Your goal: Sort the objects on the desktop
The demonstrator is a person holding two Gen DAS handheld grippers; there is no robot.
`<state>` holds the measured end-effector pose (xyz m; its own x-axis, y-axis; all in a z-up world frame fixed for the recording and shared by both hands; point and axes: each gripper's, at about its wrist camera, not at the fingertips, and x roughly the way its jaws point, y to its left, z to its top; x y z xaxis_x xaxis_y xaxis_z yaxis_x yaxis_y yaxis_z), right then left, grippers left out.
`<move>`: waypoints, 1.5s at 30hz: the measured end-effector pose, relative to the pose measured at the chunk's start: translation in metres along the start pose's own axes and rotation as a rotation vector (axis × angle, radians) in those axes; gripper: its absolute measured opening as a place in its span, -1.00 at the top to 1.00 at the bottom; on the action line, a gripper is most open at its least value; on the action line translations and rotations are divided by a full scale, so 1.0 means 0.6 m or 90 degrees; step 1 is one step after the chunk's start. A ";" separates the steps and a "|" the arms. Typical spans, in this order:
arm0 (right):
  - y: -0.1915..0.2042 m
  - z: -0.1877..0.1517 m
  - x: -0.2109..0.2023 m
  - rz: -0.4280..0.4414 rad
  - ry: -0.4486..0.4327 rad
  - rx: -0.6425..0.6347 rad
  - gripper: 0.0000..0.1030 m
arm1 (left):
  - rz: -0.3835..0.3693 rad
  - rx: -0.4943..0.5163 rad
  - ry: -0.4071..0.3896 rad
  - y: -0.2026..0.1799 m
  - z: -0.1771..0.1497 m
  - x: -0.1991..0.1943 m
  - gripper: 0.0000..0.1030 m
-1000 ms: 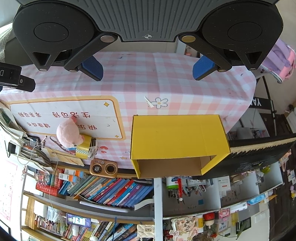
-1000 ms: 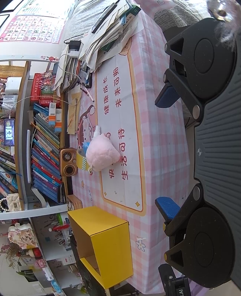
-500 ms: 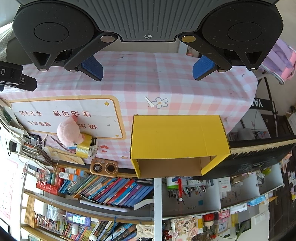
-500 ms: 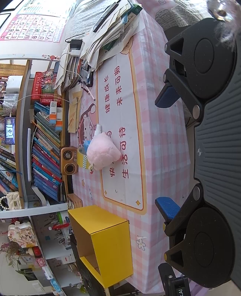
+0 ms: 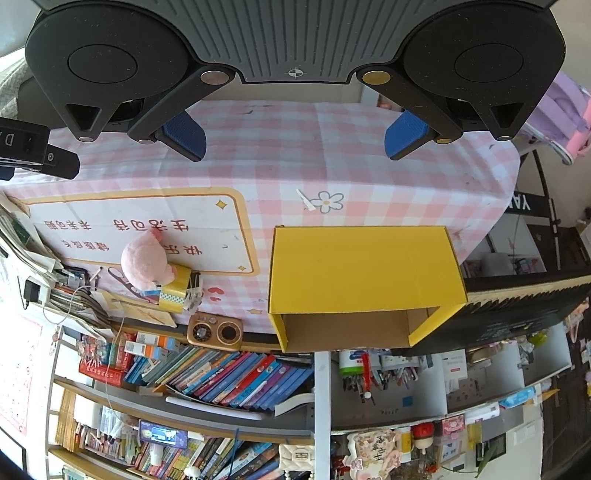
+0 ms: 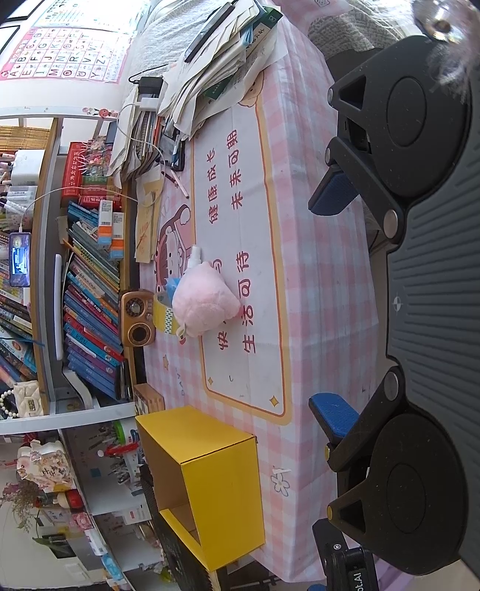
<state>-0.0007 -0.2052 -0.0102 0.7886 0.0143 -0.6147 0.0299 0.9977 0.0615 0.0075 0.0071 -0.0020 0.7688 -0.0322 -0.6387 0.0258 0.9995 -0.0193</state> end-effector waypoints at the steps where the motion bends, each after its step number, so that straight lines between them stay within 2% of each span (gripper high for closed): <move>1: 0.000 0.000 0.000 0.000 0.000 0.000 -1.00 | -0.001 0.001 0.000 -0.001 0.001 0.000 -1.00; 31: -0.046 0.028 0.032 0.024 0.003 0.008 -1.00 | -0.002 0.011 0.016 -0.054 0.021 0.036 -1.00; 45: -0.079 0.039 0.059 0.014 0.023 0.016 -1.00 | -0.006 0.006 0.033 -0.082 0.031 0.061 -1.00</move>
<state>0.0398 -0.2533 -0.0165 0.7661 0.0388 -0.6416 0.0284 0.9951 0.0942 0.0463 -0.0434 -0.0103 0.7339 -0.0415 -0.6780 0.0392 0.9991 -0.0188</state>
